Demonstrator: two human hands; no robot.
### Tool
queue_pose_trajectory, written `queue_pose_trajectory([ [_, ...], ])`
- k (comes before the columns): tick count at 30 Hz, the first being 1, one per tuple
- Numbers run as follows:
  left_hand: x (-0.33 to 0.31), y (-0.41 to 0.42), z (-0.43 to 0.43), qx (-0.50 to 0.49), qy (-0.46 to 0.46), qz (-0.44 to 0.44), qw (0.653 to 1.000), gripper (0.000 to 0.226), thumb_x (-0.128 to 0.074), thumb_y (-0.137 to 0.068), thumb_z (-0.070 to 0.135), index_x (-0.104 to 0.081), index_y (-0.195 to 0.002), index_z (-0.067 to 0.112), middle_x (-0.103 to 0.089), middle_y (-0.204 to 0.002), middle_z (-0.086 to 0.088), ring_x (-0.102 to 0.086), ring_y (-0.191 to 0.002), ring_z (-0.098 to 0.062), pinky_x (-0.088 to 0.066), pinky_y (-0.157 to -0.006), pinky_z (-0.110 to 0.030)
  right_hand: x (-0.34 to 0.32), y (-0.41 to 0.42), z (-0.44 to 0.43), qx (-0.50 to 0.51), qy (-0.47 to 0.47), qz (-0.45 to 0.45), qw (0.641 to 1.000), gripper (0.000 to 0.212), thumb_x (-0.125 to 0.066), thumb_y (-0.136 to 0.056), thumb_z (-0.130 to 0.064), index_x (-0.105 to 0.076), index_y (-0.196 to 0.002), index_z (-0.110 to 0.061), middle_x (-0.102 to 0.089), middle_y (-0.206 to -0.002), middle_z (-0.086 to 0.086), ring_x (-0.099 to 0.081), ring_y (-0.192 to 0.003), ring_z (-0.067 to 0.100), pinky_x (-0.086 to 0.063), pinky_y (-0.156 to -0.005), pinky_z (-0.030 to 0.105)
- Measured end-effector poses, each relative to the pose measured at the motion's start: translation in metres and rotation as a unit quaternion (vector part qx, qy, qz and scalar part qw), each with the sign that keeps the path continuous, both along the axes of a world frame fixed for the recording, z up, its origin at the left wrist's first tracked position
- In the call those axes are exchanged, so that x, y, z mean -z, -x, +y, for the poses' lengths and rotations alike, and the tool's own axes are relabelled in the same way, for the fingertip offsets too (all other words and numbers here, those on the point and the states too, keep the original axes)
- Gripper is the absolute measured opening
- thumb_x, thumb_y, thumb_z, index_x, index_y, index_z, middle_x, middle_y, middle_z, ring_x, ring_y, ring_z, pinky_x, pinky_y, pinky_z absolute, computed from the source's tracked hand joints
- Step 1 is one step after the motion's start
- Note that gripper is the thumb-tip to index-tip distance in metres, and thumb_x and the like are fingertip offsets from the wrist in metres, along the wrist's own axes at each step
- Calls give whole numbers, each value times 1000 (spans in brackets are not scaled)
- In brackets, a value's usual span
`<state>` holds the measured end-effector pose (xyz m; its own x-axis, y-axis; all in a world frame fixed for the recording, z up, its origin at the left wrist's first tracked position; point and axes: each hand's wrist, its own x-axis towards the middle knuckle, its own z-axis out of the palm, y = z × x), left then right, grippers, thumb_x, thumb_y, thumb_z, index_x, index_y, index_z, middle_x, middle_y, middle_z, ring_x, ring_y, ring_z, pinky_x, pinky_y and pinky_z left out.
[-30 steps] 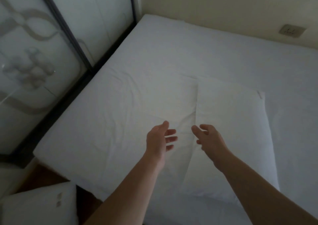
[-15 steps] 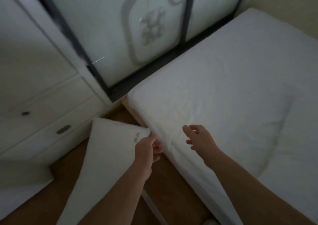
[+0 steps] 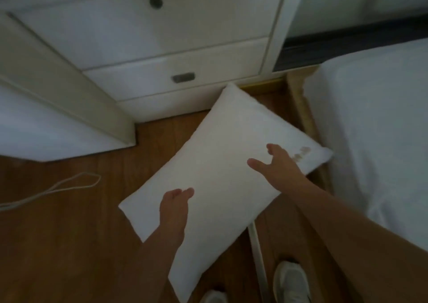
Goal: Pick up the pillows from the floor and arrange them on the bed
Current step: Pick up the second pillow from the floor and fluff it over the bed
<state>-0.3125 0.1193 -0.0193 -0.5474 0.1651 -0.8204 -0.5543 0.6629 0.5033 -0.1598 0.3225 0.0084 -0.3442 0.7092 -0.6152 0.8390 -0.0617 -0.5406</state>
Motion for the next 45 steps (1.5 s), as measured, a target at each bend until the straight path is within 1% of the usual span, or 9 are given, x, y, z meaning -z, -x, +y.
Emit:
queue_pose_trajectory([
  [5,93,25,-64,-80,145,7,986,108,-80,-58,56,-36,-143,5,-48,-139,-21,-48,-122,-42,-38,-106,-58,76,41,46,-125,-213,-121,961,108,-61,-68,-71,-14,-148,-16,-25,-155,14,-26,-139,36,-23,-111,54],
  [9,147,30,-88,-131,153,-11,979,143,-83,-36,68,-20,-148,5,-36,-149,-20,-38,-132,-42,-33,-109,-60,116,54,82,-174,-246,-180,936,121,-55,-58,-83,-8,-148,-16,-17,-157,17,-17,-142,38,-14,-114,58],
  [13,177,34,-95,-170,160,12,972,156,-86,-31,68,-7,-150,6,-27,-154,-18,-30,-139,-41,-30,-111,-61,141,55,96,-164,-259,-196,931,134,-51,-39,-94,-15,-144,-20,-31,-147,22,-31,-133,43,-20,-108,61],
  [19,197,23,-94,-185,73,76,977,103,-81,-58,57,-44,-134,-2,-57,-130,-16,-54,-111,-35,-42,-98,-44,153,55,91,-141,-257,-140,946,129,-58,-34,-92,-36,-132,-11,-53,-129,17,-53,-114,38,-37,-98,54],
  [23,189,11,-75,-221,55,128,965,67,-79,-71,43,-58,-118,0,-59,-101,-6,-55,-91,-26,-44,-88,-39,140,64,65,-140,-295,-83,942,81,-70,-54,-72,-50,-105,-13,-65,-102,11,-63,-89,31,-46,-78,41],
  [28,119,-4,-51,-220,22,194,956,18,-73,-79,36,-59,-84,25,-60,-83,11,-61,-94,-28,-46,-86,-39,82,71,22,-155,-319,-46,934,37,-65,-76,-47,-52,-90,-15,-64,-85,7,-63,-79,29,-36,-65,32],
  [34,-32,-27,-10,-169,28,233,957,45,-64,-82,46,-62,-115,15,-68,-107,-6,-61,-101,-29,-47,-97,-53,-50,28,-1,-90,-320,-62,941,35,-57,-80,-53,-54,-93,-20,-64,-85,1,-64,-80,25,-37,-67,32],
  [42,-258,-103,89,12,2,263,965,51,-62,-84,48,-59,-119,11,-67,-114,-16,-60,-106,-36,-42,-86,-41,-265,-119,29,129,-343,-142,920,36,-57,-71,-65,-43,-81,-33,-36,-60,-14,-66,-72,28,-34,-63,30],
  [45,-315,-152,138,97,-9,256,962,57,-63,-83,47,-55,-126,11,-65,-120,-17,-58,-111,-38,-41,-87,-44,-314,-194,45,227,-336,-159,900,38,-60,-69,-63,-39,-80,-34,-40,-63,-12,-64,-72,27,-35,-63,31],
])
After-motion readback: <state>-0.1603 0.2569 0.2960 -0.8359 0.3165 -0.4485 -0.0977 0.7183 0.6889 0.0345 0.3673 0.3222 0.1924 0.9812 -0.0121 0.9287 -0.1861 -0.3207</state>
